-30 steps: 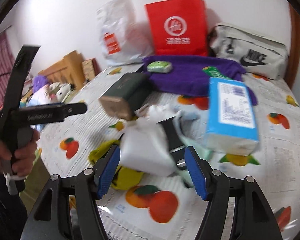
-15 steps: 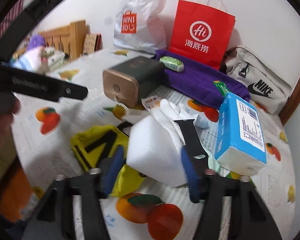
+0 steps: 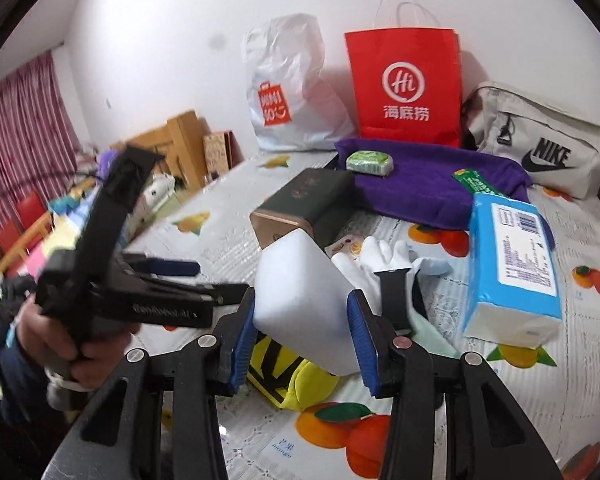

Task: Organize soft objects

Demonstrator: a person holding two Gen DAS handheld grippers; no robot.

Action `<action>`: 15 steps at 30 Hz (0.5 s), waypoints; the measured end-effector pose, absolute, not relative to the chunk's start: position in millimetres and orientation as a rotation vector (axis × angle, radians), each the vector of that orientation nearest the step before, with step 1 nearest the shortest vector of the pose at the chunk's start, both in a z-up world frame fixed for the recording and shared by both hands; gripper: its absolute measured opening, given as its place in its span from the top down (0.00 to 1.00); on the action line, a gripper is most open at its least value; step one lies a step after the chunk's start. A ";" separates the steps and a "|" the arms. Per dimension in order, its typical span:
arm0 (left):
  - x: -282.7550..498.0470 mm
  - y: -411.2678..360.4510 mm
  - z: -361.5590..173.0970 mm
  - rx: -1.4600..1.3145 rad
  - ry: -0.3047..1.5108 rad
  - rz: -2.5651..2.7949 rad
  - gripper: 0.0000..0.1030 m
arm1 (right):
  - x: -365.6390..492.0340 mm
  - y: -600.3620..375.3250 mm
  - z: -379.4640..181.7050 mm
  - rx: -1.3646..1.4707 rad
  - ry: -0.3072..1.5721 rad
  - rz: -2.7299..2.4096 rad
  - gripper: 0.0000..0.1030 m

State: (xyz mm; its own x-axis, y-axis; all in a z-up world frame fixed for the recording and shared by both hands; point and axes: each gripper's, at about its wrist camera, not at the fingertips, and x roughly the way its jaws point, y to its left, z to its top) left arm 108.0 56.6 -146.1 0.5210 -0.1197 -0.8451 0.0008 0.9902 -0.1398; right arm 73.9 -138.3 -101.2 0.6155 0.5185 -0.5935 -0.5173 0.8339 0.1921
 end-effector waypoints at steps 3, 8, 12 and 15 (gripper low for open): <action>106.4 49.7 -147.6 -0.119 1.024 -0.093 0.15 | 69.9 -156.3 -90.6 0.081 0.666 0.606 0.57; 105.5 35.8 -152.0 -0.097 1.033 -0.128 0.15 | 59.0 -179.4 -81.6 0.095 0.631 0.565 0.57; 104.9 24.6 -161.6 -0.075 1.050 -0.139 0.16 | 56.9 -201.2 -89.7 0.037 0.649 0.440 0.57; 103.7 19.0 -171.4 -0.050 1.059 -0.138 0.24 | 59.3 -220.1 -101.2 0.046 0.687 0.371 0.57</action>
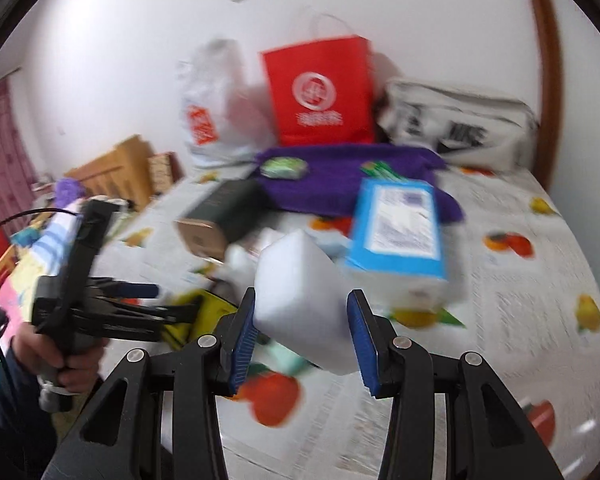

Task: Organize soft objects

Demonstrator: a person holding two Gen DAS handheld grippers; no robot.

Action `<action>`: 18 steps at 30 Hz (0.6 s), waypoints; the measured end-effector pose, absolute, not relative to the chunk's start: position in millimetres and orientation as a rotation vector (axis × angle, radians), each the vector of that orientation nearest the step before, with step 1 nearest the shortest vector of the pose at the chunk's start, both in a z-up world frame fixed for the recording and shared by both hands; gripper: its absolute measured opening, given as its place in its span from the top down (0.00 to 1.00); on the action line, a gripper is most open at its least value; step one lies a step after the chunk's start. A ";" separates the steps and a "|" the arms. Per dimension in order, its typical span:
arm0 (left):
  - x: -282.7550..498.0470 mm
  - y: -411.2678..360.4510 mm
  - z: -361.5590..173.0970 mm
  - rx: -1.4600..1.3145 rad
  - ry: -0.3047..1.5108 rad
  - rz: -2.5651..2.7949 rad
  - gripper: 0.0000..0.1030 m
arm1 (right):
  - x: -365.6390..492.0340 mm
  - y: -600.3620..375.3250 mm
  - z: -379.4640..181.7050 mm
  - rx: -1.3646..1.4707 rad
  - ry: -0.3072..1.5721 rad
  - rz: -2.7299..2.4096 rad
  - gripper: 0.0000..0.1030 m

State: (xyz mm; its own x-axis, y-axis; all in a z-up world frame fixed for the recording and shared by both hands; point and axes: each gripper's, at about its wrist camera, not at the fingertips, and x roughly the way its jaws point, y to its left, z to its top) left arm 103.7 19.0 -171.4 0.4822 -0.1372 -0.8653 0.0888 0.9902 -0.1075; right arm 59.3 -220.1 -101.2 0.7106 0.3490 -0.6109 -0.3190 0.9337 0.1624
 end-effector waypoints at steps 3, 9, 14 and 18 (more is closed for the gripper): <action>97.3 16.1 -171.3 -0.034 1.028 -0.162 0.39 | 63.2 -236.8 -115.6 0.056 0.727 0.292 0.57; 101.3 12.7 -167.2 -0.018 1.034 -0.196 0.72 | 69.5 -253.5 -139.0 0.066 0.776 0.218 0.57; 99.1 19.3 -158.4 -0.031 1.025 -0.189 0.75 | 68.2 -252.5 -141.4 0.079 0.770 0.217 0.57; 97.0 26.1 -147.7 -0.030 1.004 -0.167 0.78 | 67.7 -253.9 -139.5 0.095 0.772 0.219 0.57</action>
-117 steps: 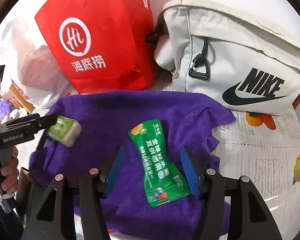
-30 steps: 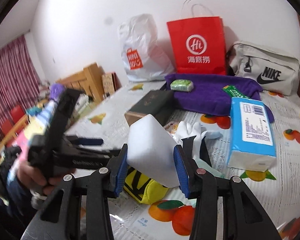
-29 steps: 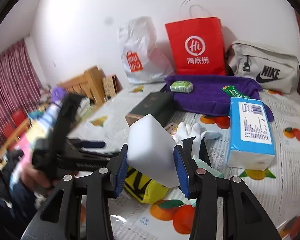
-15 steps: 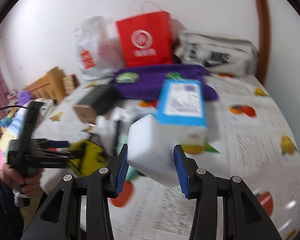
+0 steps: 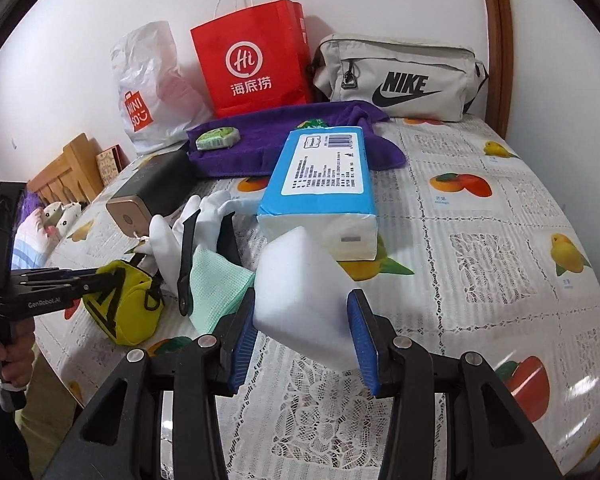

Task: Organize soft objects

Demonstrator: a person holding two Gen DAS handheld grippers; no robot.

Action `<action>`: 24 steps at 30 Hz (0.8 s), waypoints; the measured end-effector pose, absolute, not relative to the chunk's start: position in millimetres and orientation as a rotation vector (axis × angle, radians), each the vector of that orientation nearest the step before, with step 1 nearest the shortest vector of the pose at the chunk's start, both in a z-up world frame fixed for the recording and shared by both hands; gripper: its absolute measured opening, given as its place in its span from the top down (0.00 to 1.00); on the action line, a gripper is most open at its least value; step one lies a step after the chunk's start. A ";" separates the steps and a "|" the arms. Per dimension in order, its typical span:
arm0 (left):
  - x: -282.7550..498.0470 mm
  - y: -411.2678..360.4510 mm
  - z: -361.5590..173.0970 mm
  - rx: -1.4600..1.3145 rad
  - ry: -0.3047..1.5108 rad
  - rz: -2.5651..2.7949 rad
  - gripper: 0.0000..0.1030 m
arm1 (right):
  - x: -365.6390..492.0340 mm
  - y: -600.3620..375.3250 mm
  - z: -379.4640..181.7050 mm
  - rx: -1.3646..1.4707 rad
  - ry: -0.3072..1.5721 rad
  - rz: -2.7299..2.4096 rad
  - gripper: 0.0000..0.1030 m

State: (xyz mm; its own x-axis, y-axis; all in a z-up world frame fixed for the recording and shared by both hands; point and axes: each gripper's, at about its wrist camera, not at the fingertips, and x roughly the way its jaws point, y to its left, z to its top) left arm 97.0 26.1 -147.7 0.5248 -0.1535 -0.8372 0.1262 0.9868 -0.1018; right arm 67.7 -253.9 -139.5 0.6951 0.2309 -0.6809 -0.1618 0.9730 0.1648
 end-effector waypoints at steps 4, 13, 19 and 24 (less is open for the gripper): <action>94.5 30.8 -142.5 -0.027 0.993 -0.162 0.78 | 68.5 -250.0 -136.8 0.088 0.775 0.229 0.57; 82.2 49.7 -111.1 -0.092 0.930 -0.187 0.78 | 65.5 -244.5 -121.7 0.073 0.753 0.241 0.57; 75.1 58.1 -86.4 -0.120 0.868 -0.190 0.78 | 67.0 -241.4 -114.2 0.071 0.749 0.247 0.57; 71.1 61.2 -72.7 -0.158 0.831 -0.229 0.78 | 66.9 -237.8 -105.3 0.066 0.736 0.258 0.57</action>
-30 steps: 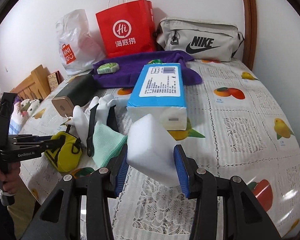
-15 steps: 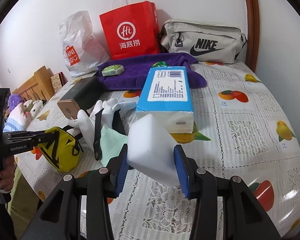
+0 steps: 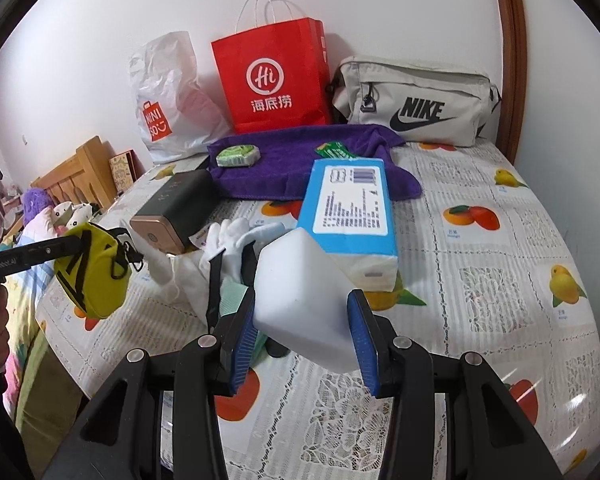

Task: Organize soft objects

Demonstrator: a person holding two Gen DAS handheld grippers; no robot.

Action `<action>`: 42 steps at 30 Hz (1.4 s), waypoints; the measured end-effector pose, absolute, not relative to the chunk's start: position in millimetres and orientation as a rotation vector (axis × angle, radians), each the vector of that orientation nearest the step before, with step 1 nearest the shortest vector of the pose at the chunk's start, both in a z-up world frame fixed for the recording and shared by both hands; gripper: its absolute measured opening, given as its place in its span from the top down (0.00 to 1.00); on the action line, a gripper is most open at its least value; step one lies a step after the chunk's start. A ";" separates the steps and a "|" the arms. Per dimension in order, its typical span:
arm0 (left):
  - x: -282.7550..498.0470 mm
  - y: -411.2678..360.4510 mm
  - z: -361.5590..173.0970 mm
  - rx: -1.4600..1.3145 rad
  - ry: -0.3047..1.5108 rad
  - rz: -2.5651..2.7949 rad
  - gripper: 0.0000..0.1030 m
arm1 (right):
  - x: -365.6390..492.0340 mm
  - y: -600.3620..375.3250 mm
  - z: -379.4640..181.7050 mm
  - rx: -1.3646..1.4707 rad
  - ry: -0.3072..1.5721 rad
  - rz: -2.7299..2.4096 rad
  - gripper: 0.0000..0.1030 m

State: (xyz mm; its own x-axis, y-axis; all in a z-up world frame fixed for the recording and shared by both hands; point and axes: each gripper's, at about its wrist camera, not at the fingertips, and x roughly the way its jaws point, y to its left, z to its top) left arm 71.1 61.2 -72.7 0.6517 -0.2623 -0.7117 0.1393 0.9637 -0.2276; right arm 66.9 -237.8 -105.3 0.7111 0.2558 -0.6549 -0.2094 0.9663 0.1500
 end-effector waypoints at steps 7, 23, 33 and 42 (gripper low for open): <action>66.1 61.7 -69.4 -0.199 0.817 -0.272 0.78 | 67.1 -234.7 -104.1 0.053 0.739 0.260 0.57; 87.9 49.6 -151.7 -0.092 1.058 -0.155 0.75 | 72.4 -231.1 -117.0 0.050 0.782 0.273 0.57; 101.0 43.9 -133.0 -0.116 0.986 -0.213 0.43 | 85.8 -230.9 -131.4 0.055 0.826 0.277 0.57; 140.3 -4.5 -142.5 0.001 0.993 -0.274 0.43 | 95.4 -237.5 -134.3 0.053 0.835 0.278 0.57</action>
